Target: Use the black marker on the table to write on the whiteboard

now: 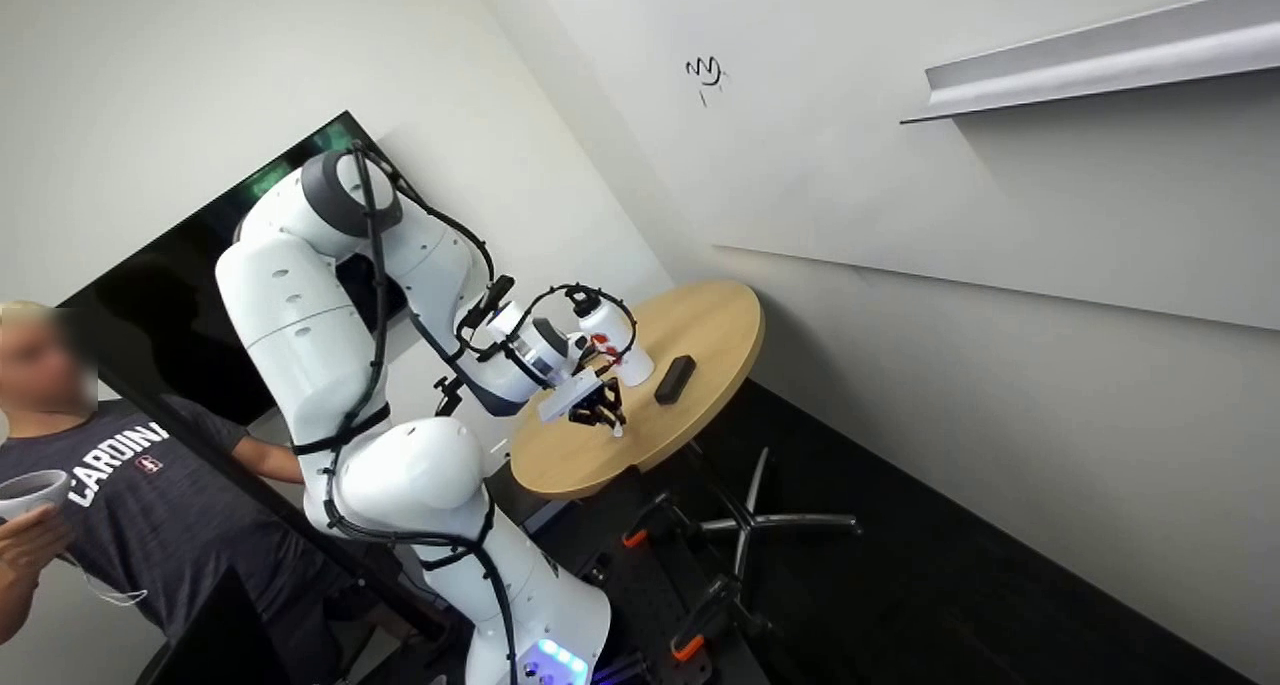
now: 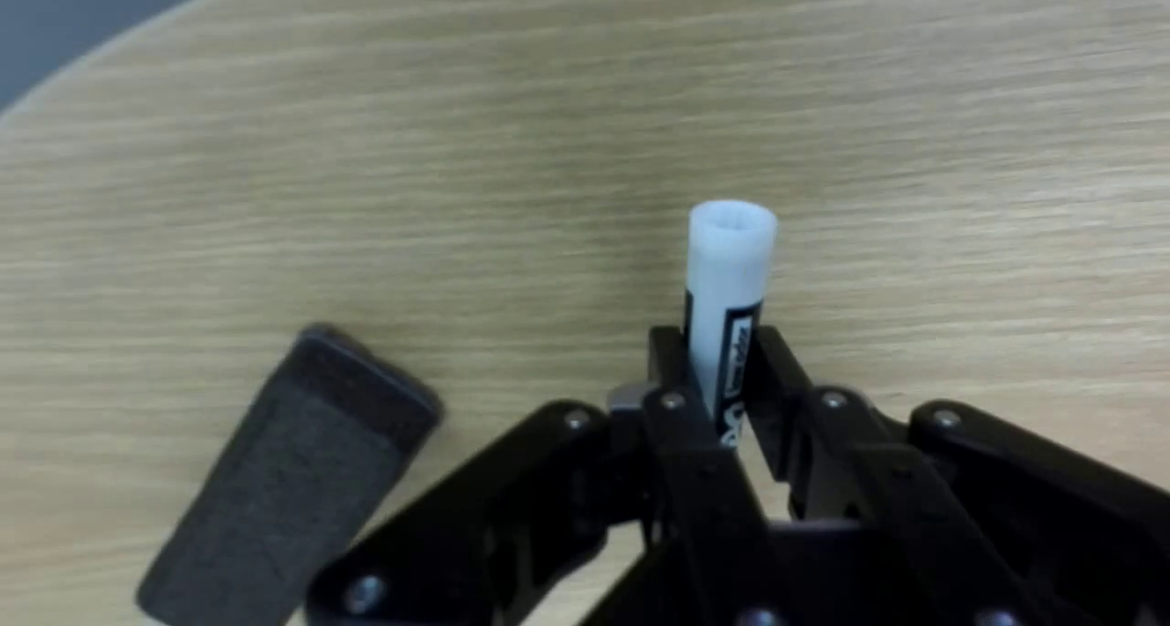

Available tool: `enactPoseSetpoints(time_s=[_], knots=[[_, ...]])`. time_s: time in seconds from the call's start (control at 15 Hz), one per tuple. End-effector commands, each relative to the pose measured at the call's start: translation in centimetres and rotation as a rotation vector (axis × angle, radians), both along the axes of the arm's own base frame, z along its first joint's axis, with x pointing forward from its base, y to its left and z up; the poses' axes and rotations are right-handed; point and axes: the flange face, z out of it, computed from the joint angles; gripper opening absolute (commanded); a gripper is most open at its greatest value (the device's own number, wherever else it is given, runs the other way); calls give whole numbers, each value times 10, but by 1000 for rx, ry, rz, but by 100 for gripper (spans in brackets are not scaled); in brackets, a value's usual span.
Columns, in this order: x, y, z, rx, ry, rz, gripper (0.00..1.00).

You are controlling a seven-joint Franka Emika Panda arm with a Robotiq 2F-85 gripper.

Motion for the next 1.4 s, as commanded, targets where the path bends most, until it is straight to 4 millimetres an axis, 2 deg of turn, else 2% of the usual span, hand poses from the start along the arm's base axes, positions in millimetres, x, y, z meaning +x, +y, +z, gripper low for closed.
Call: enactPoseSetpoints(time_s=[0.0,0.2,0.4,0.47,0.53,0.67,0.8,0.87,1.07,1.33], knots=[[4,-30,59,7,-52,-159,5],[10,-40,103,22,-103,-260,5],[2,-45,139,-49,-165,-310,5],[-8,-39,144,-96,-170,-303,5],[8,-33,129,-53,-140,-275,20],[-6,-31,143,-83,-165,-272,20],[-9,-31,144,-85,-170,-276,20],[-8,-33,143,-87,-169,-280,5],[14,-43,178,-62,-267,-445,5],[67,-81,226,-53,-320,-645,5]])
